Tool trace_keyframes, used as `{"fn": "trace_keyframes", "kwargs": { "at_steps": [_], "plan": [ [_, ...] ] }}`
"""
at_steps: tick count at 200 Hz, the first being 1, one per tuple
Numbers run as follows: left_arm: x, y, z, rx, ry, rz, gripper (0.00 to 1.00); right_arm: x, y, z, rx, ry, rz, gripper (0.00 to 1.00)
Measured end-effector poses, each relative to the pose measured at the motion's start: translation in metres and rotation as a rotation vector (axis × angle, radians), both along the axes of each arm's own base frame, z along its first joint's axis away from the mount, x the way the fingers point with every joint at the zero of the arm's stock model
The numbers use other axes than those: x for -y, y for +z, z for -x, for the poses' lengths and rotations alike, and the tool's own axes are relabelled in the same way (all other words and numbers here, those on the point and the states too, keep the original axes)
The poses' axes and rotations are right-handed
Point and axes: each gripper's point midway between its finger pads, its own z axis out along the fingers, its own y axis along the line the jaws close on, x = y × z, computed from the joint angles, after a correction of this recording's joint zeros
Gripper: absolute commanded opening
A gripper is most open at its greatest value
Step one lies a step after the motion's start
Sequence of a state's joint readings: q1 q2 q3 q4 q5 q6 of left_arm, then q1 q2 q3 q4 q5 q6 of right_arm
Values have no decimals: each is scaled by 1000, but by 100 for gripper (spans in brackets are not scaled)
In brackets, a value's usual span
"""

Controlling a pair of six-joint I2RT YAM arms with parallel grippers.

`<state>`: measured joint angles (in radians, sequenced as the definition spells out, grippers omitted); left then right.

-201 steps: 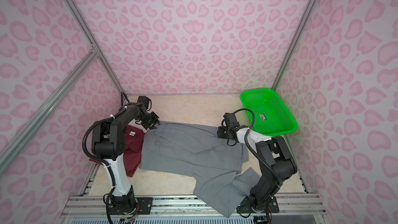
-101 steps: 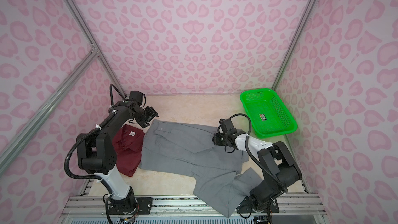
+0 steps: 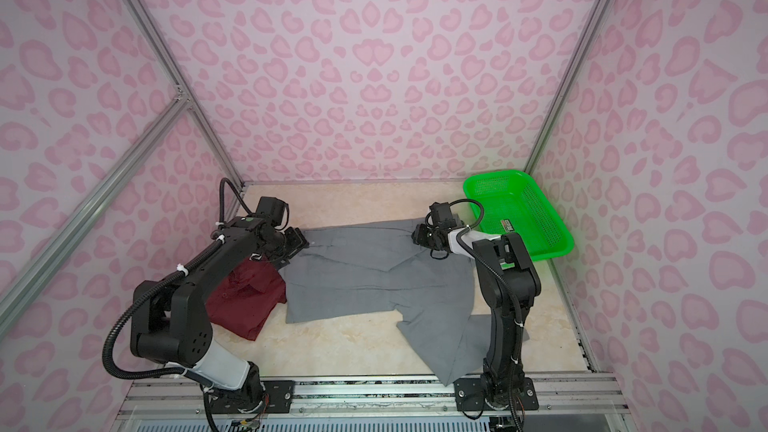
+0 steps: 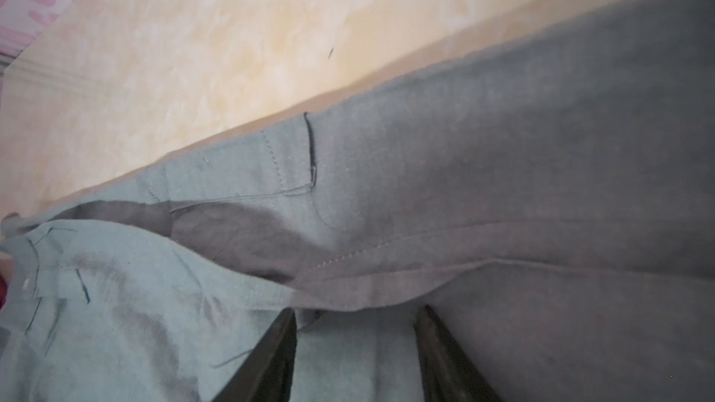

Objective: Fold and stack the long sleeve shirts

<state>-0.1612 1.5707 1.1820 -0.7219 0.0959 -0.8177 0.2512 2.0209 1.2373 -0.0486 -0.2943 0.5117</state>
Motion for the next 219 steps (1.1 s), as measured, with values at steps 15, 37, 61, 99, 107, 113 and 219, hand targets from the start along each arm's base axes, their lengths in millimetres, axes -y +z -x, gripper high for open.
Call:
{"fn": "trace_keyframes", "kwargs": {
  "at_steps": [15, 37, 61, 99, 107, 113, 219],
  "plan": [
    [-1, 4, 8, 15, -2, -4, 75, 7, 2, -13, -7, -25, 15, 53],
    [-6, 14, 20, 61, 4, -23, 75, 15, 16, -20, -20, -48, 55, 59],
    [-1, 21, 44, 109, -24, -28, 75, 8, 72, -8, 57, -25, 64, 75],
    [7, 3, 94, 104, -70, -35, 74, 13, 159, 38, 220, -28, 10, 98],
    [7, -3, 103, 100, -74, -35, 74, 16, 165, 49, 227, -34, -2, 98],
    [7, -8, 109, 92, -76, -37, 74, 20, 168, 61, 228, -38, -7, 98],
    [22, -85, 168, -42, -146, -45, 73, 102, 142, 225, 114, -237, -20, 98]
  ]
}}
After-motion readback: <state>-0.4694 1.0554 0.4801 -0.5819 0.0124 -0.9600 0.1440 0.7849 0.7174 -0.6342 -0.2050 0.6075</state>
